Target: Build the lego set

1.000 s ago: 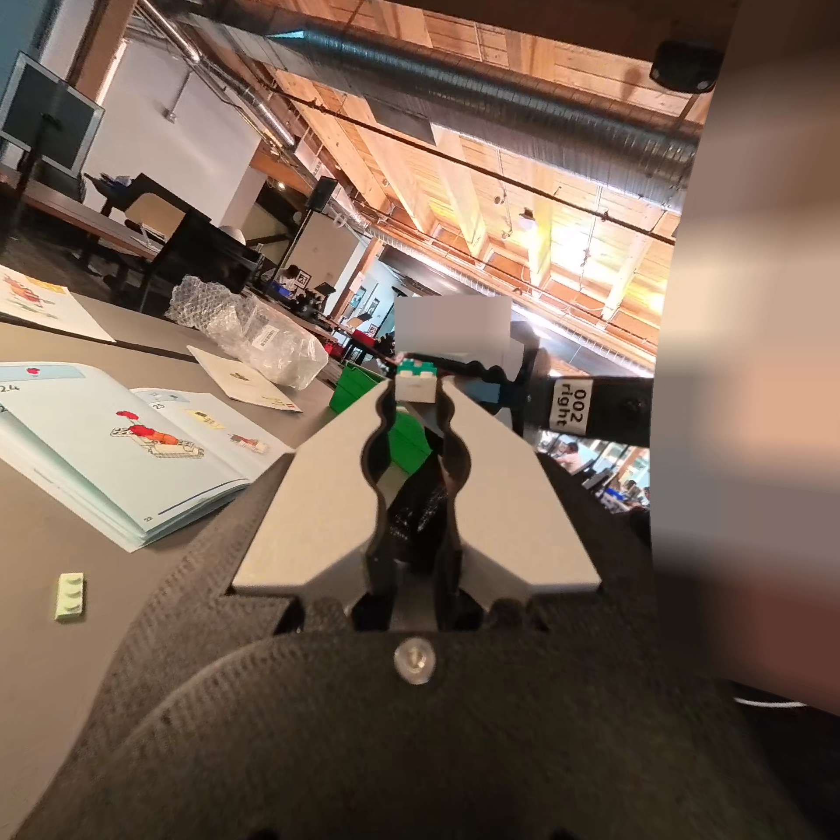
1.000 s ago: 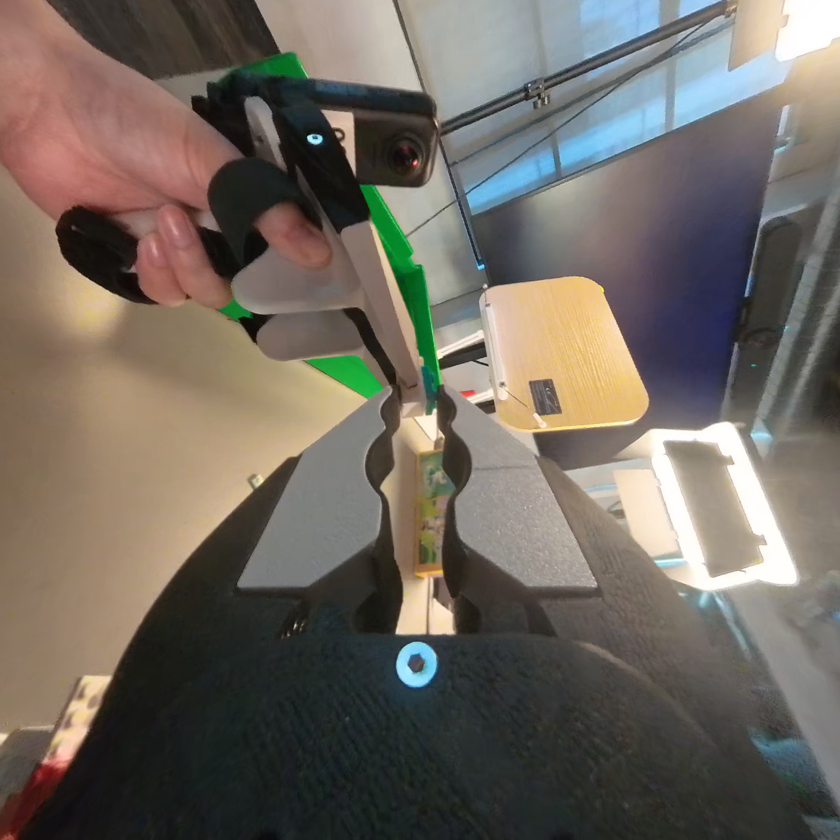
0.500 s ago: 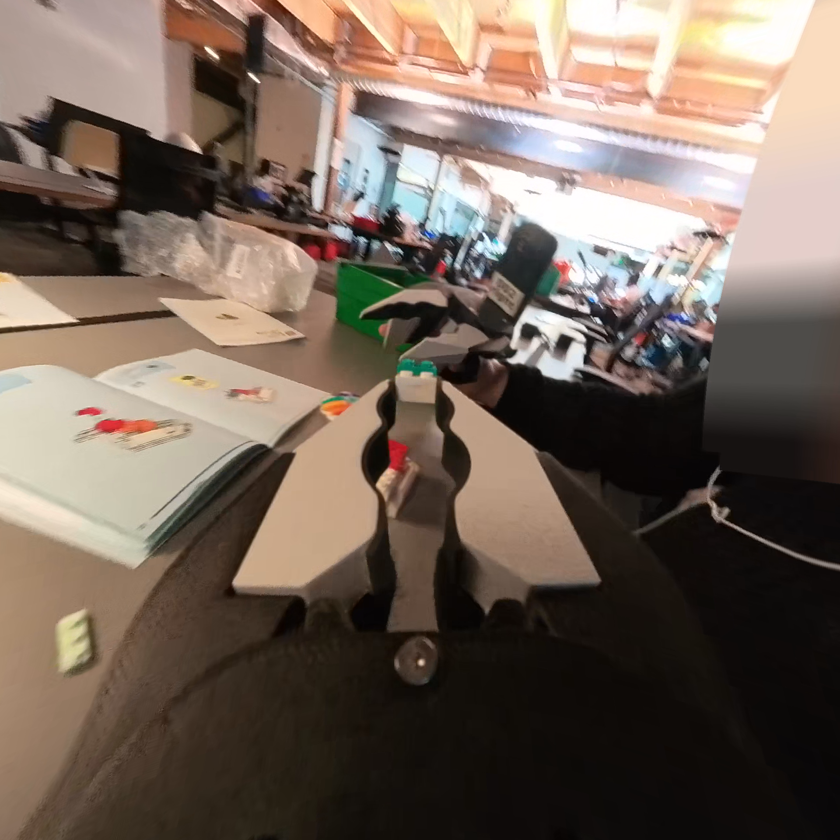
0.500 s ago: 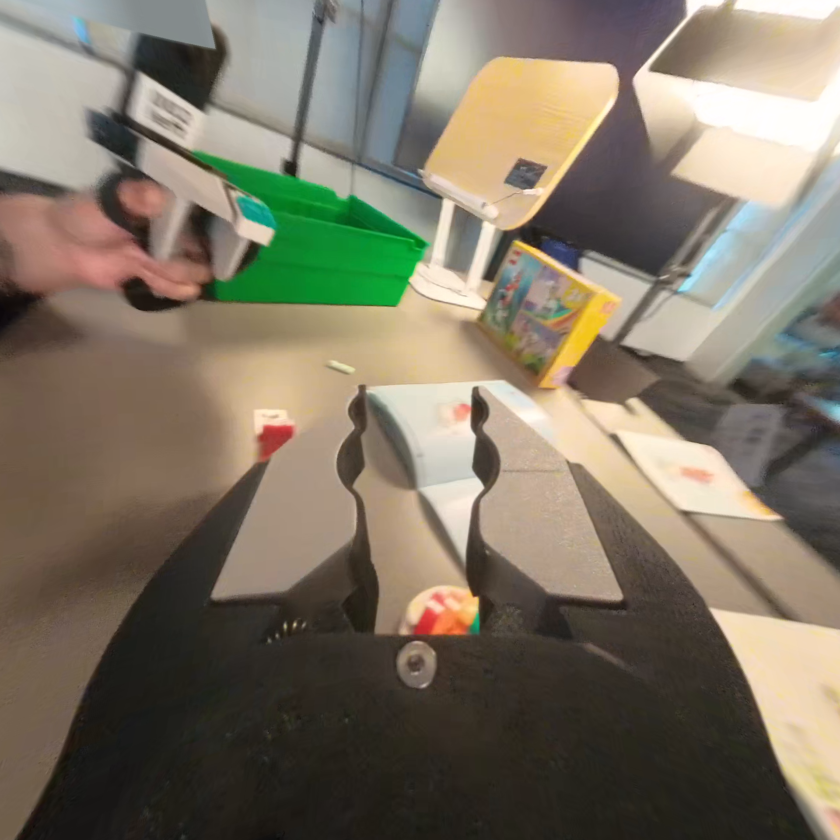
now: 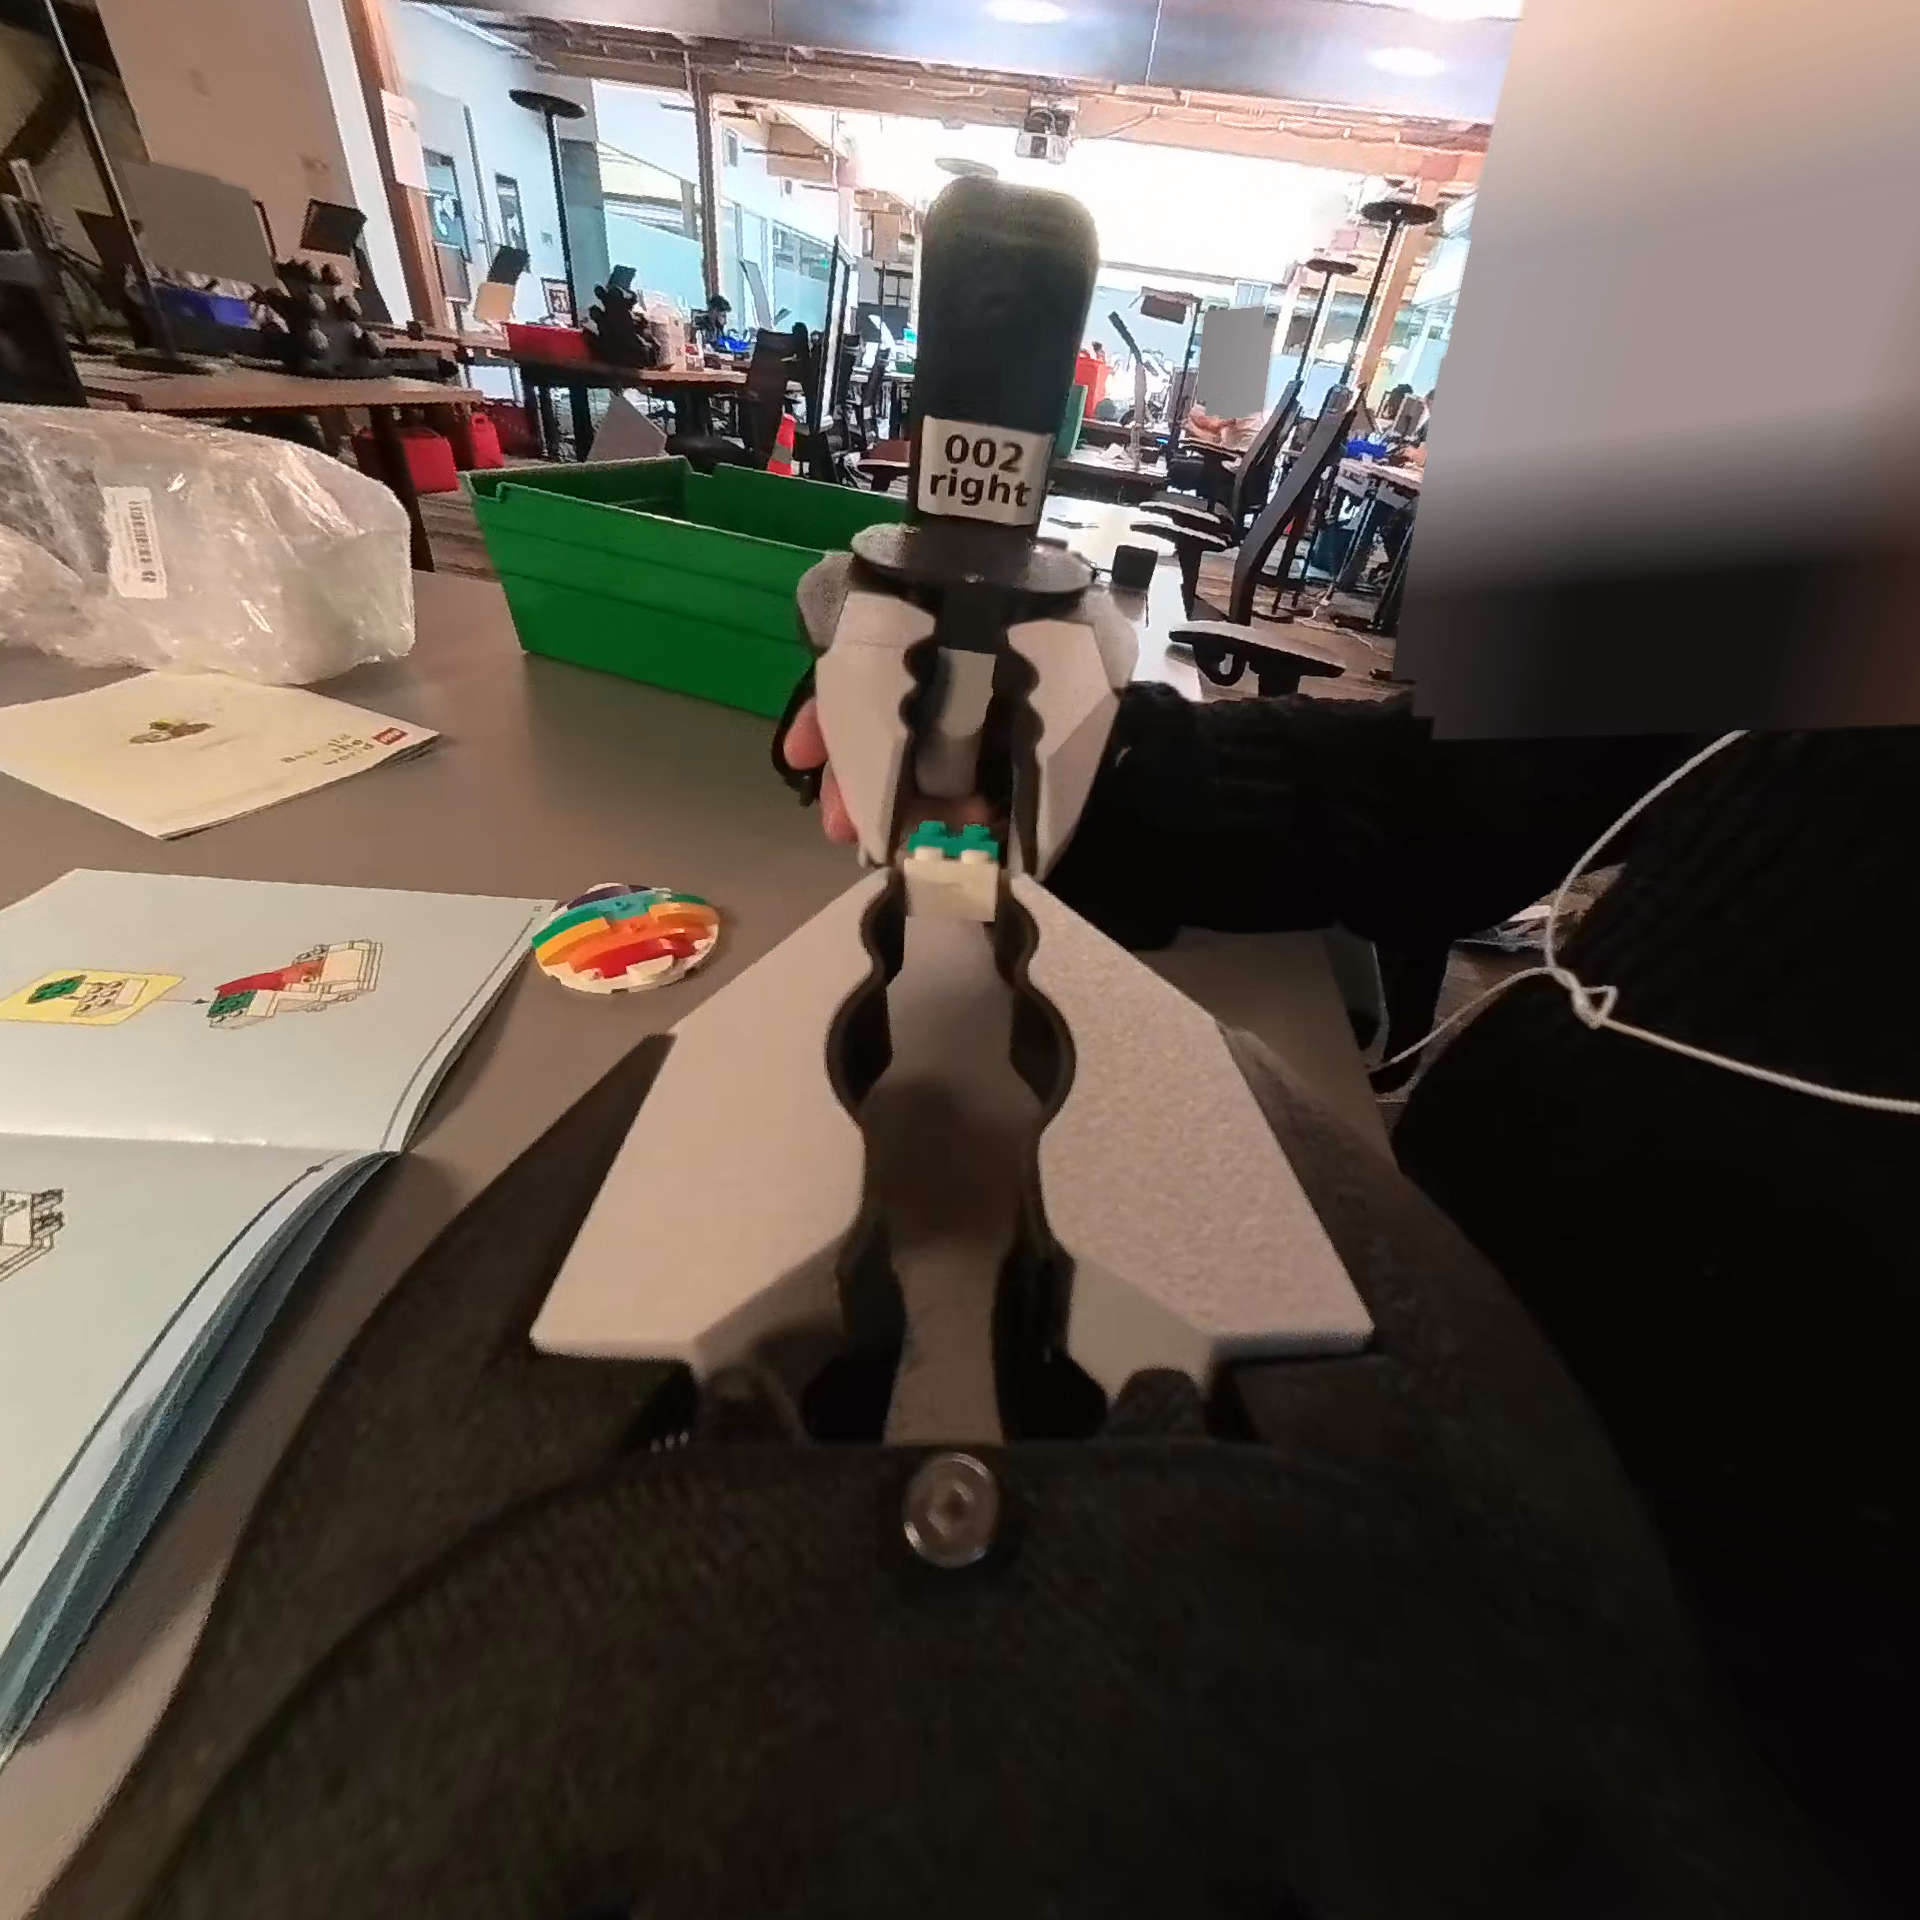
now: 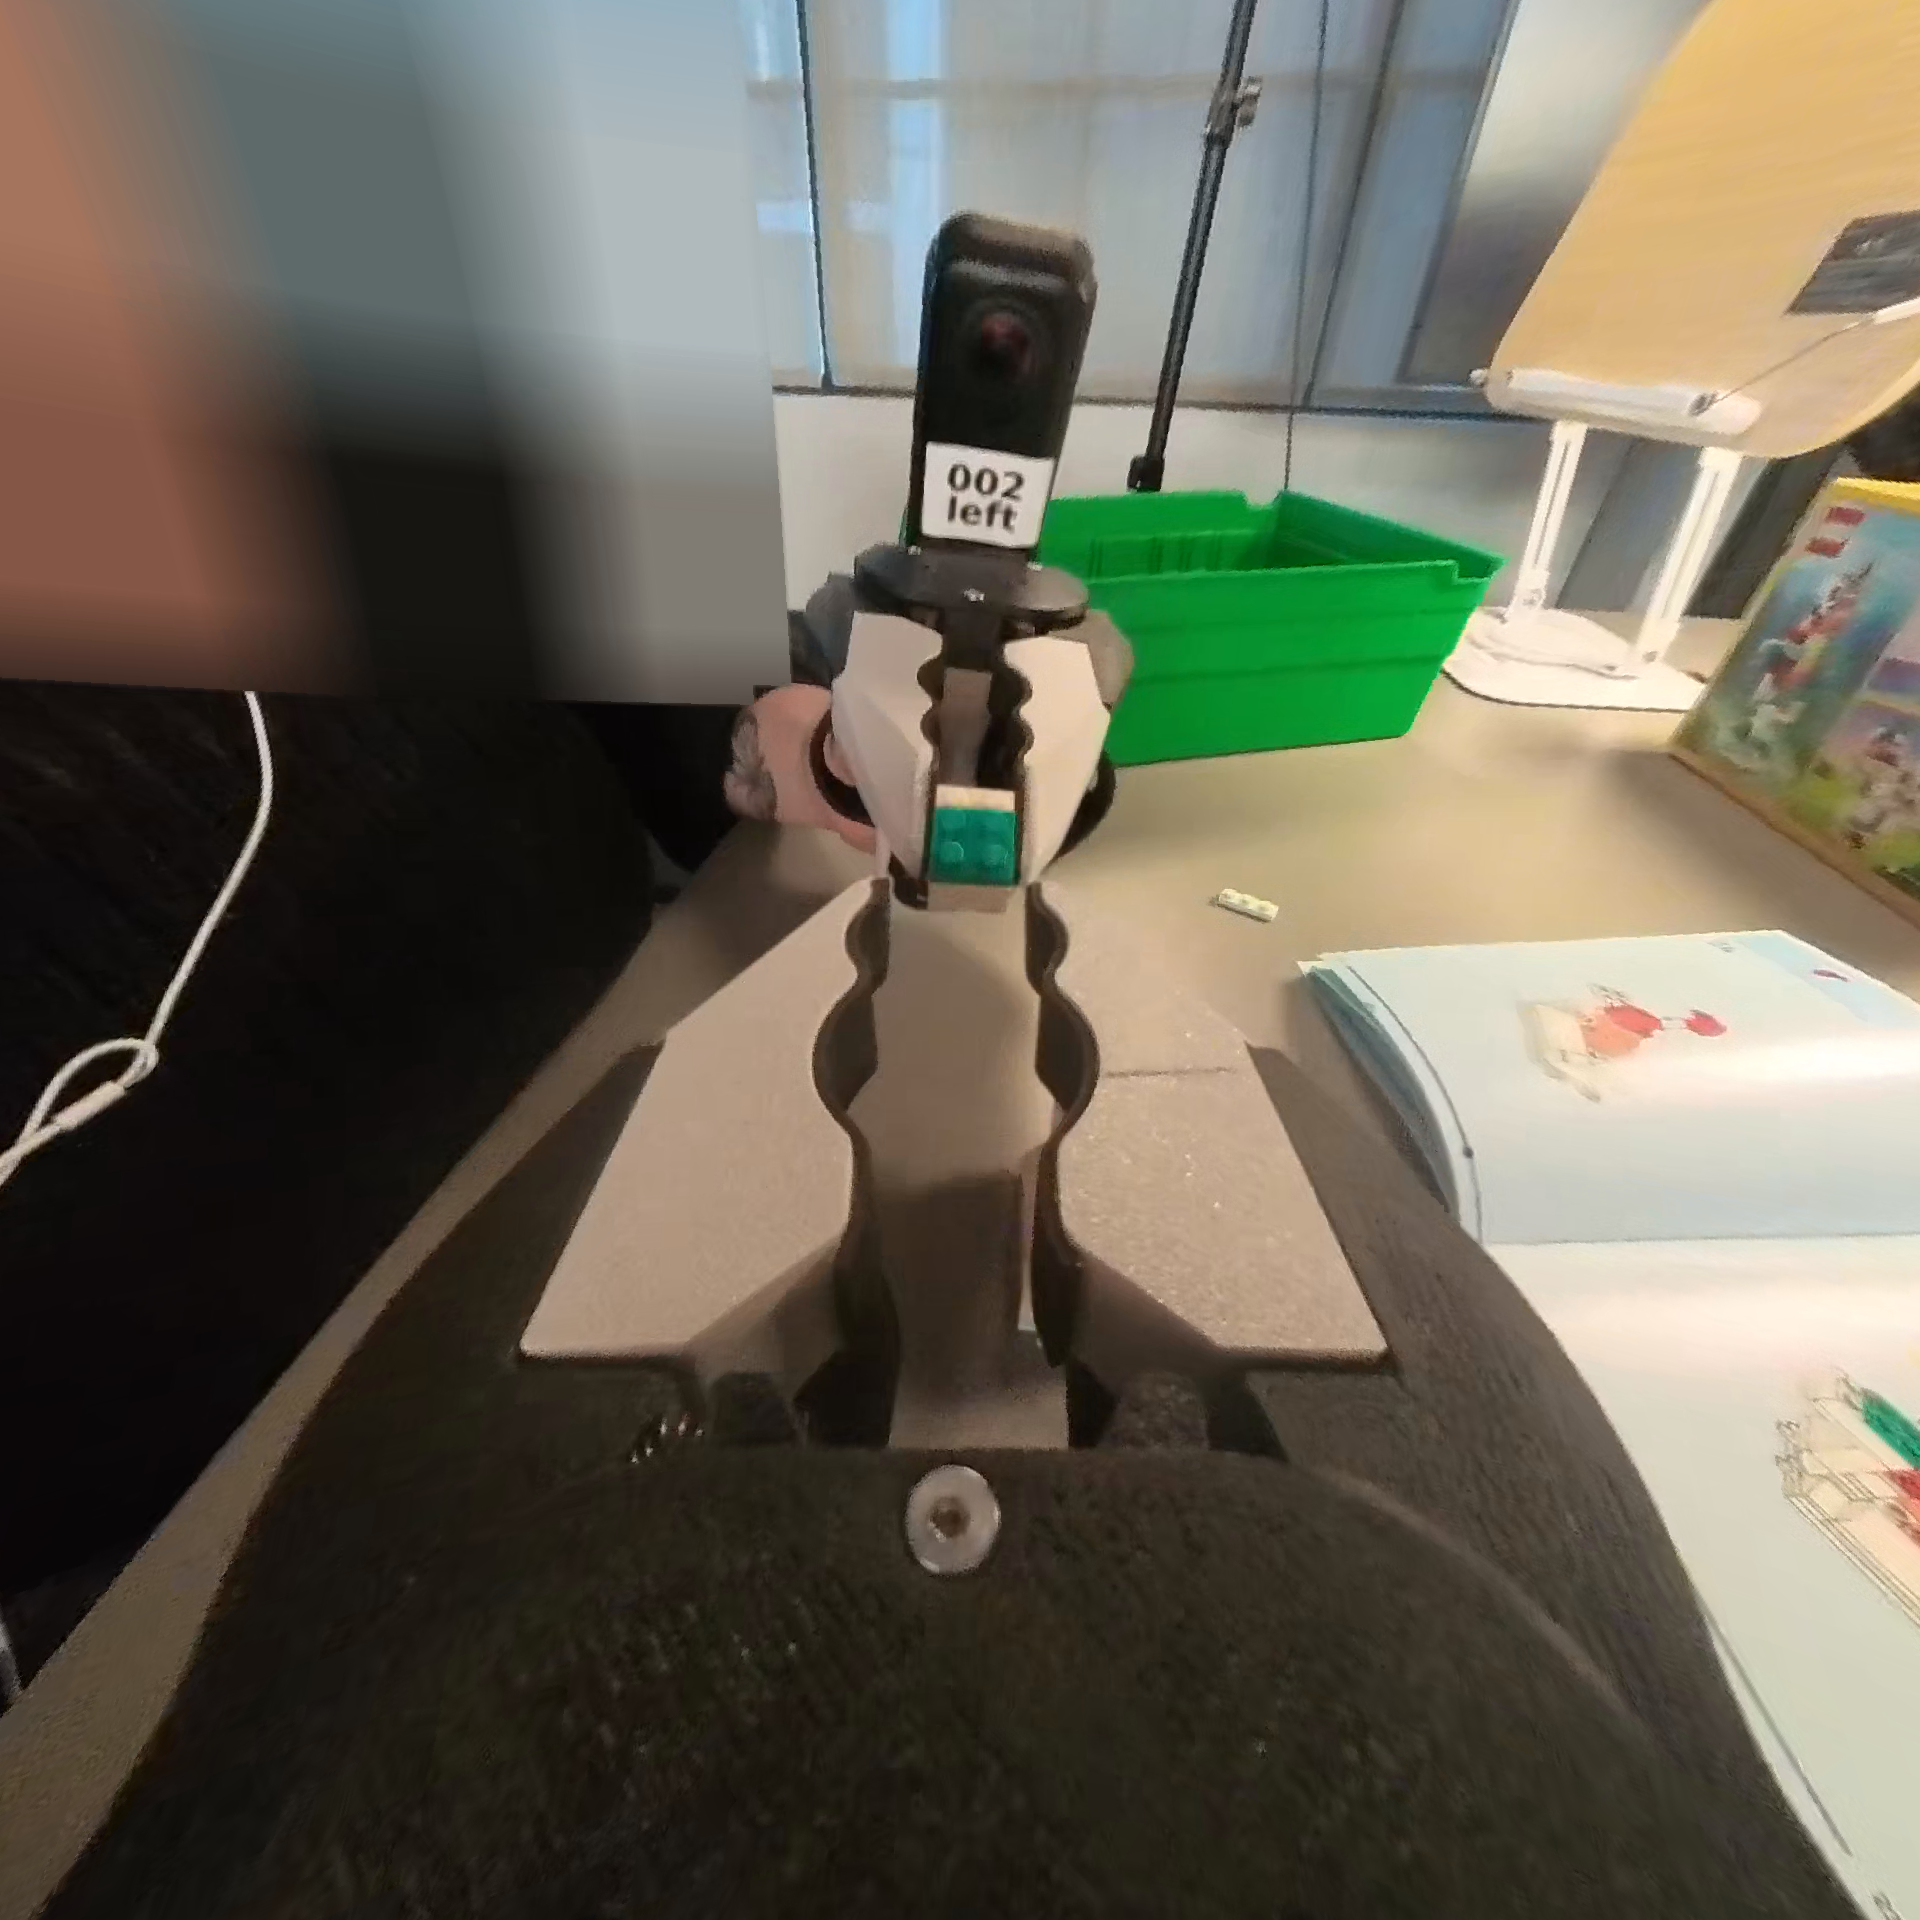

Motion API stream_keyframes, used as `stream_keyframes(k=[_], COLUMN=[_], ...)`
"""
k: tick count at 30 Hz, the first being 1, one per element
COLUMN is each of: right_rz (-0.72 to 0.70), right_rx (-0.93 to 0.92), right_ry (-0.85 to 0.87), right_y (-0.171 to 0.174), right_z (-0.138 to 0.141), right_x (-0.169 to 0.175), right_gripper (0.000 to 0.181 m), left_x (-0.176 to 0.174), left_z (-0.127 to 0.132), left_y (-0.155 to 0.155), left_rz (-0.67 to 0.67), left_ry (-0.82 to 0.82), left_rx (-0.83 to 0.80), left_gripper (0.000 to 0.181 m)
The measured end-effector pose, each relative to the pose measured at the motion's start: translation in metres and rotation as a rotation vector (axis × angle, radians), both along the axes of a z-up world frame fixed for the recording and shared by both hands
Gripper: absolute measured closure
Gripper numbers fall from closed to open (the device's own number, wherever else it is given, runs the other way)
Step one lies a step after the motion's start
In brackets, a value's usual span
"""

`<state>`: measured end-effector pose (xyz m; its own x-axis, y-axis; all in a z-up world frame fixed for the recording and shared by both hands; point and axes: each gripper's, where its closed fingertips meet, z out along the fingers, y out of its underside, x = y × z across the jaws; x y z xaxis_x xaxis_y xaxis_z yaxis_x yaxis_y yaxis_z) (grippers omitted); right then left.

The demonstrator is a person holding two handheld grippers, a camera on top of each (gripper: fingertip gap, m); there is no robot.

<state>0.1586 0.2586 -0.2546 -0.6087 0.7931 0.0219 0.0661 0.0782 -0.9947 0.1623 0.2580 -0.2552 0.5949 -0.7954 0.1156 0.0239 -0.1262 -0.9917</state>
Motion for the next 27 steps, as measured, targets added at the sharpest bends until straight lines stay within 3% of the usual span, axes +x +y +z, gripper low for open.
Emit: stream_keyframes(k=[9, 14, 18, 22, 27], right_rz=[0.024, -0.067, -0.177, -0.217, -0.221], right_rx=[0.042, 0.098, 0.182, 0.182, 0.166], right_ry=[-0.014, -0.036, -0.096, -0.123, -0.133], right_y=[-0.006, 0.023, 0.056, 0.07, 0.073], right_z=[-0.007, -0.014, -0.03, -0.039, -0.044], right_x=[0.001, 0.005, 0.007, 0.008, 0.005], right_gripper=[0.161, 0.167, 0.167, 0.167, 0.167], left_x=[0.009, -0.015, -0.039, -0.048, -0.044], left_z=[-0.008, -0.023, -0.04, -0.064, -0.064], left_y=[-0.004, 0.008, 0.012, 0.013, 0.013], left_rz=[-0.025, 0.104, 0.148, 0.072, -0.034], left_ry=[0.04, 0.199, 0.319, 0.353, 0.28], left_rx=[-0.001, -0.014, -0.039, -0.12, -0.176], left_gripper=[0.166, 0.134, 0.128, 0.128, 0.134])
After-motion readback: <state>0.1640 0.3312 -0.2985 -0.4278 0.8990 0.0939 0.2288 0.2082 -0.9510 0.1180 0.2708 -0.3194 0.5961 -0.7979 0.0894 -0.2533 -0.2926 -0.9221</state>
